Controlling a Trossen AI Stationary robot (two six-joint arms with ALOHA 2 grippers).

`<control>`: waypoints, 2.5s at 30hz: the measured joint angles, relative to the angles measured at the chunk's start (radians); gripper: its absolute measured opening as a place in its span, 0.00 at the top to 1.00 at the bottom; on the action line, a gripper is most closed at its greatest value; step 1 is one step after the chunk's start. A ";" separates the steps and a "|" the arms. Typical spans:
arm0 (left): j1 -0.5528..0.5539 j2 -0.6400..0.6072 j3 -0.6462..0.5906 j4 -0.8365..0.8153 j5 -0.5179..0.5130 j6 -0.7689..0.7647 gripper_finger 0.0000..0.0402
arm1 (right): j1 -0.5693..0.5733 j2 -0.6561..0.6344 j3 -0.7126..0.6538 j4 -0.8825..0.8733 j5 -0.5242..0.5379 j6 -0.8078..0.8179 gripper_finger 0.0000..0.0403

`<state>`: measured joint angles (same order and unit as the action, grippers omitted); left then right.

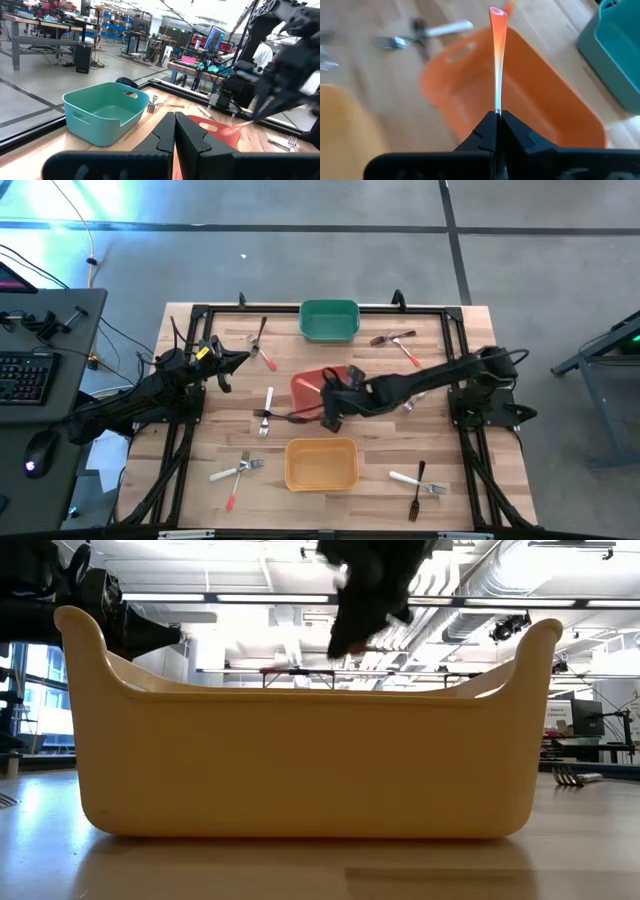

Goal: Sort silverware by color (type)
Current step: Put the orange fork into the orange bin, then put the white fork into the yellow bin

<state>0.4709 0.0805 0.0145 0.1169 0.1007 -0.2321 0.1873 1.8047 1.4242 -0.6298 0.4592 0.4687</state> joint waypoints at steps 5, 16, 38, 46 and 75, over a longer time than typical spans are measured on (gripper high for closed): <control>0.000 0.000 0.000 0.000 0.000 0.000 1.00 | -0.075 0.080 0.000 0.008 -0.042 -0.075 1.00; 0.000 0.000 0.000 0.000 0.000 0.000 1.00 | -0.119 0.184 0.000 0.025 -0.079 -0.143 1.00; 0.000 0.000 0.000 0.000 0.000 0.000 1.00 | -0.140 0.210 0.000 -0.050 -0.042 0.091 0.88; 0.000 0.000 0.000 0.000 0.000 0.000 1.00 | -0.109 0.210 0.113 -0.223 0.006 0.022 0.71; 0.000 0.000 0.000 0.000 0.000 0.000 1.00 | 0.380 -0.338 -0.461 0.126 0.338 0.297 1.00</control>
<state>0.4709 0.0807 0.0146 0.1164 0.1008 -0.2322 0.5675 1.4666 0.9631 -0.5041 0.7968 0.7654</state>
